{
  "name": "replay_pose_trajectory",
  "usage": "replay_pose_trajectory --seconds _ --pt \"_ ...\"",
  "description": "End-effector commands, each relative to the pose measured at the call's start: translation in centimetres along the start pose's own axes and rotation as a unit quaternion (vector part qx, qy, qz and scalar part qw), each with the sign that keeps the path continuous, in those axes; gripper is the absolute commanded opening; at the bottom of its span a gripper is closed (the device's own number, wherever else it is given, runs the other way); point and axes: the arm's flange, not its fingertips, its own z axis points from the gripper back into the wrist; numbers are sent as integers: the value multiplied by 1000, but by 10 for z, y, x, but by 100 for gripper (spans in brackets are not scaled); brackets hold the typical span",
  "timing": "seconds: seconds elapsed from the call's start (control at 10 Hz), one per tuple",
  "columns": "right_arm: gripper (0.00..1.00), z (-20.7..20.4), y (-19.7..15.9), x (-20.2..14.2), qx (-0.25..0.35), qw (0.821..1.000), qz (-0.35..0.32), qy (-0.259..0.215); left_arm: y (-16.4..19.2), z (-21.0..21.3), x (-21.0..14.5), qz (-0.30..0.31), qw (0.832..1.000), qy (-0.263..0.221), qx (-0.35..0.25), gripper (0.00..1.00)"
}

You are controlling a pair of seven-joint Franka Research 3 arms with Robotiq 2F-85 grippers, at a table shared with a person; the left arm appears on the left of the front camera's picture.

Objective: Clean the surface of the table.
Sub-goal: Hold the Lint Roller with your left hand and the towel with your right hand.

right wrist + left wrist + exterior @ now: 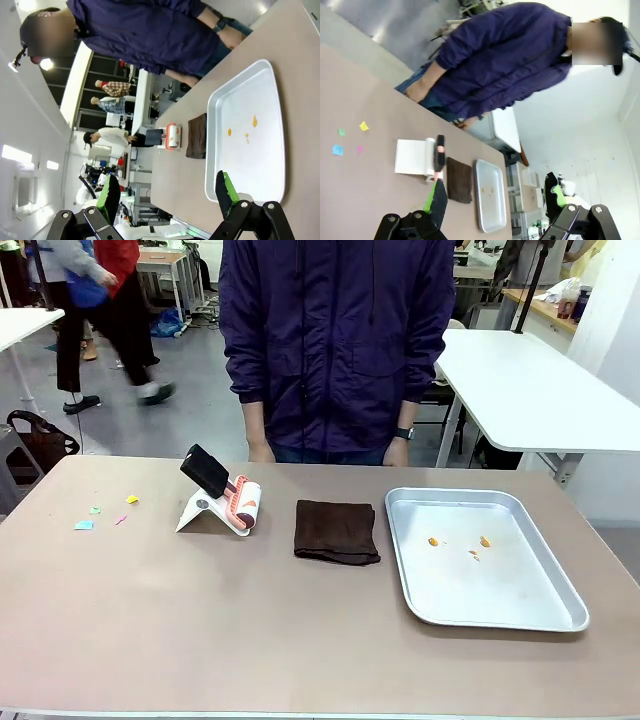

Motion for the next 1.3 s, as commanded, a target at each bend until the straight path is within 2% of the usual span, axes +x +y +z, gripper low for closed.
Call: replay_pose_trajectory --seconds 0.0,0.6,0.7,0.9,1.2 --pt "100 -2 5 -1 0 1000 0 7 -9 14 -2 -15 1000 7 -22 100" --pt "100 -4 2 -2 -7 1000 -1 10 -11 18 -2 -6 1000 10 -14 100" --pt "100 -28 22 -3 -42 999 25 20 -27 0 3 -17 998 55 25 100" --pt "100 -95 67 -5 -110 986 92 82 -65 -49 13 -54 984 139 94 100" --pt "100 -210 101 -14 -176 958 142 178 -68 -126 15 -85 955 245 143 100"
